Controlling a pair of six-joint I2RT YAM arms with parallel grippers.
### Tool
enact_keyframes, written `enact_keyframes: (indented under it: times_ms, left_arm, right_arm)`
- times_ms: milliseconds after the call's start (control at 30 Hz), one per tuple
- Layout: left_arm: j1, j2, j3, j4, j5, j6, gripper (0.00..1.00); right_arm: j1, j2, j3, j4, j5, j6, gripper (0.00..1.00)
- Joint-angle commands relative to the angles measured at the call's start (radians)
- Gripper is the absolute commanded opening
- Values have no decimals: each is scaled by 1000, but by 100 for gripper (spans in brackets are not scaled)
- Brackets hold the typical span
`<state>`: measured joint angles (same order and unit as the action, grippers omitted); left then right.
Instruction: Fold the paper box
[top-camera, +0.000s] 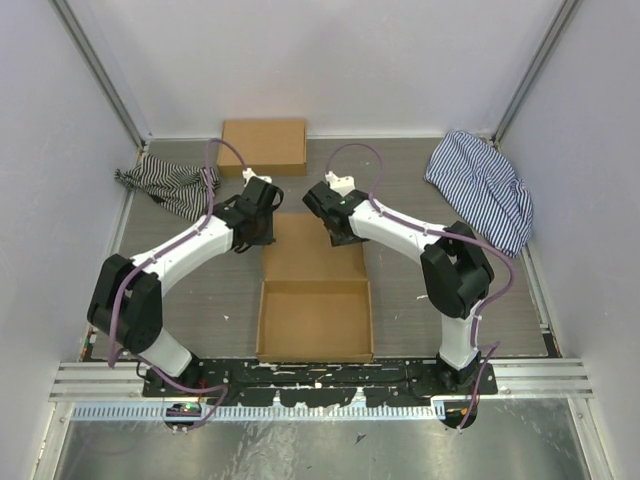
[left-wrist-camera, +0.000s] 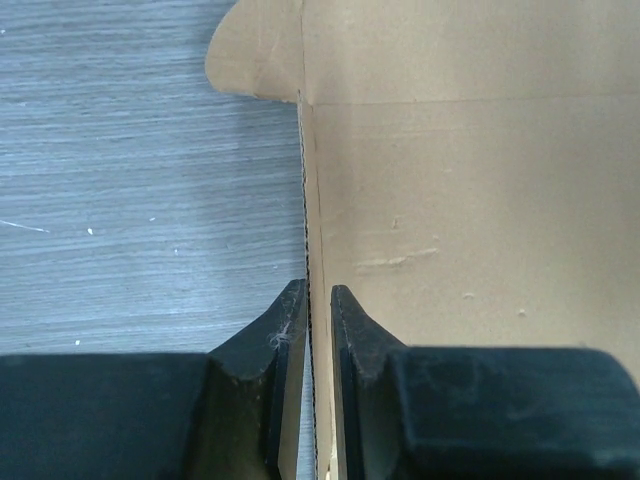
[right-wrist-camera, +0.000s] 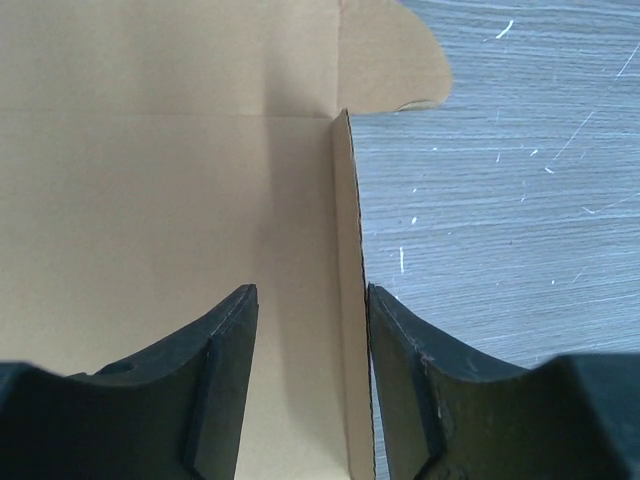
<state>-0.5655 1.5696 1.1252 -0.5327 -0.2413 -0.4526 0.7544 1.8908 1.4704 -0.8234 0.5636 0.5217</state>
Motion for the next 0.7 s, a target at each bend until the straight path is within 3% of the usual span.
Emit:
enact_keyframes:
  times_ms: [0, 200, 333, 467, 667]
  left_arm:
    - [-2, 48, 50, -9, -36, 23, 22]
    - [4, 79, 65, 4, -29, 16, 20]
    - [15, 80, 73, 6, -26, 18, 20]
    - [28, 60, 78, -3, -28, 16, 18]
    - [32, -50, 67, 16, -54, 20, 19]
  right_arm:
    - [-68, 11, 51, 25, -48, -34, 53]
    - [-140, 44, 78, 69, -169, -87, 43]
    - [-158, 62, 107, 80, -222, -107, 30]
    - [-165, 61, 117, 88, -217, -108, 2]
    - [-167, -35, 37, 200, -137, -91, 1]
